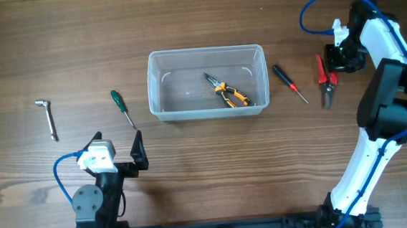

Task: Pack container
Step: 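Close the right gripper on a red snips handle and lift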

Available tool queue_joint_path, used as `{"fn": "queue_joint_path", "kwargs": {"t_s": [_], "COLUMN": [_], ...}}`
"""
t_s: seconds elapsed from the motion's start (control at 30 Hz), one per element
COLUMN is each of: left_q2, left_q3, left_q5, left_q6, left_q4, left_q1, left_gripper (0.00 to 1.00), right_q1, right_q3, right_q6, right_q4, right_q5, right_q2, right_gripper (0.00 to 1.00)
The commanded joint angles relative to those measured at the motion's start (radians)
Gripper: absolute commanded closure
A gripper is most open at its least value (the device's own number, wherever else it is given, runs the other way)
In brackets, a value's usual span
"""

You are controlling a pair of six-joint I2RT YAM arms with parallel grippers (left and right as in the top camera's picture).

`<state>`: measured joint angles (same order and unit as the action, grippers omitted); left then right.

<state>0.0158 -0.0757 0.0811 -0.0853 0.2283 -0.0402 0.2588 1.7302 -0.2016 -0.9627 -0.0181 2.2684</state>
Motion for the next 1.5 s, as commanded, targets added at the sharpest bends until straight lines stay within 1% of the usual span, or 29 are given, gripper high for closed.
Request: {"fn": "queue_joint_path", "kwargs": {"t_s": [0.0, 0.17, 0.3, 0.57, 0.83, 1.0, 1.13, 1.23, 1.33, 1.47], "left_q2": [-0.002, -0.002, -0.002, -0.002, -0.002, -0.002, -0.002, -0.002, -0.002, -0.002], "left_q3": [0.006, 0.006, 0.006, 0.006, 0.006, 0.006, 0.006, 0.006, 0.006, 0.006], "left_q5": [0.019, 0.019, 0.019, 0.019, 0.019, 0.019, 0.019, 0.019, 0.019, 0.019], "left_q6": [-0.005, -0.005, -0.005, -0.005, -0.005, -0.005, -0.005, -0.005, -0.005, -0.005], "left_q4": [-0.003, -0.003, -0.003, -0.003, -0.003, -0.003, -0.003, -0.003, -0.003, -0.003], "left_q1": [-0.006, -0.006, -0.006, -0.006, -0.006, -0.006, -0.005, -0.006, -0.006, -0.006], "left_gripper": [0.00, 0.00, 0.00, 0.00, 0.00, 0.00, 0.00, 0.00, 0.00, 0.00], "right_q1": [-0.005, -0.005, -0.005, -0.005, -0.006, -0.031, -0.085, -0.162, -0.275, -0.430], "right_q3": [-0.015, 0.034, 0.079, 0.140, 0.254, 0.275, 0.275, 0.275, 0.275, 0.275], "right_q6": [0.025, 0.026, 0.025, 0.024, 0.018, -0.009, -0.047, -0.062, -0.114, -0.176], "right_q4": [0.002, -0.013, -0.036, -0.081, -0.139, -0.154, -0.186, -0.208, -0.217, -0.232], "right_q5": [-0.035, -0.035, -0.035, -0.035, -0.036, -0.094, -0.160, -0.171, -0.171, -0.142], "right_q2": [0.032, 0.032, 0.032, 0.016, -0.066, -0.179, -0.289, -0.373, -0.446, -0.475], "right_gripper": [0.87, 0.88, 0.95, 0.96, 0.96, 0.96, 0.96, 0.96, 0.96, 0.96]}}
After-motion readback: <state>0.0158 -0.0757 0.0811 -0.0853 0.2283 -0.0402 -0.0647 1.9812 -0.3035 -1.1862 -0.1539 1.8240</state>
